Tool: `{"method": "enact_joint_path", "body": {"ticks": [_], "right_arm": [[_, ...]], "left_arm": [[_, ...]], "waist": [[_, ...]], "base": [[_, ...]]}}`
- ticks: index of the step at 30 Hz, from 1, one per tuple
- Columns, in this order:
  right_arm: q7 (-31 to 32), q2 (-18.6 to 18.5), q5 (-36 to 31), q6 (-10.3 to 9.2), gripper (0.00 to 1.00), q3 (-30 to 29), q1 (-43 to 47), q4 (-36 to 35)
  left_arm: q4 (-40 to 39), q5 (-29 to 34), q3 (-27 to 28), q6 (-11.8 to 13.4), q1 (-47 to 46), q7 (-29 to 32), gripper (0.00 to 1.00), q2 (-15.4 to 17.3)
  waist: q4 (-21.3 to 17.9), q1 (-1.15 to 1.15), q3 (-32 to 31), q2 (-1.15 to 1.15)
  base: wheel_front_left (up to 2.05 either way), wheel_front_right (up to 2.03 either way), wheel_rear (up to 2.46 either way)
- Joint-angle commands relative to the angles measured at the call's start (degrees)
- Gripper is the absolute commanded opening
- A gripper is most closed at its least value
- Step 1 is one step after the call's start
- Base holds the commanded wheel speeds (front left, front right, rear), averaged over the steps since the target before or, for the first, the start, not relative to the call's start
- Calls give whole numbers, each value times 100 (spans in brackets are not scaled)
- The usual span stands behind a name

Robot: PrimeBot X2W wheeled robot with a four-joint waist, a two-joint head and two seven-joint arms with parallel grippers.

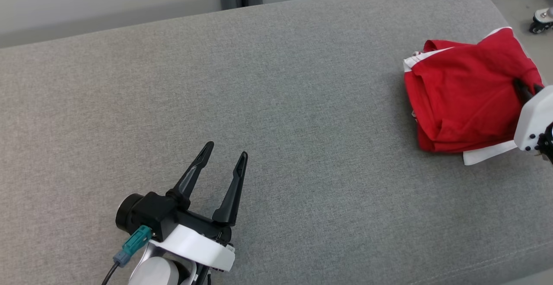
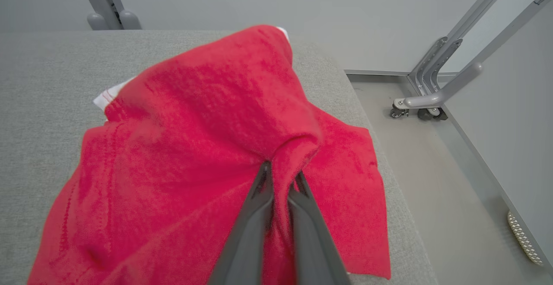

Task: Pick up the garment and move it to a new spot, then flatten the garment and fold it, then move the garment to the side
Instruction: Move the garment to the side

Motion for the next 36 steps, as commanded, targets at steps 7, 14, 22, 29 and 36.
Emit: {"method": "enact_joint_path", "body": {"ticks": [7,14,22,29,36], "right_arm": [[-793,41,-350,-1,100,-171,-141,707],[-1354,120,-262,-1,100,-252,66,596],[-1530,-18,433,-2,100,-328,878,-851],[-1604,-237,379,-1,100,-751,1826,-2025],[-1613,208,-407,-1,100,-1841,3192,-3252]], "left_arm": [[99,-98,-14,22,-30,-49,100,1],[162,-204,85,106,183,-120,100,-42],[-100,-200,429,296,394,-153,100,136],[-320,-286,787,517,684,-152,100,323],[-415,-471,1035,711,925,-63,100,386]], "waist": [[107,0,-253,0],[160,0,-771,0],[435,0,-1323,0],[653,0,-1646,0],[815,0,-1749,0]], "base": [[0,0,0],[0,0,0],[0,0,0],[0,0,0],[0,0,0]]}}
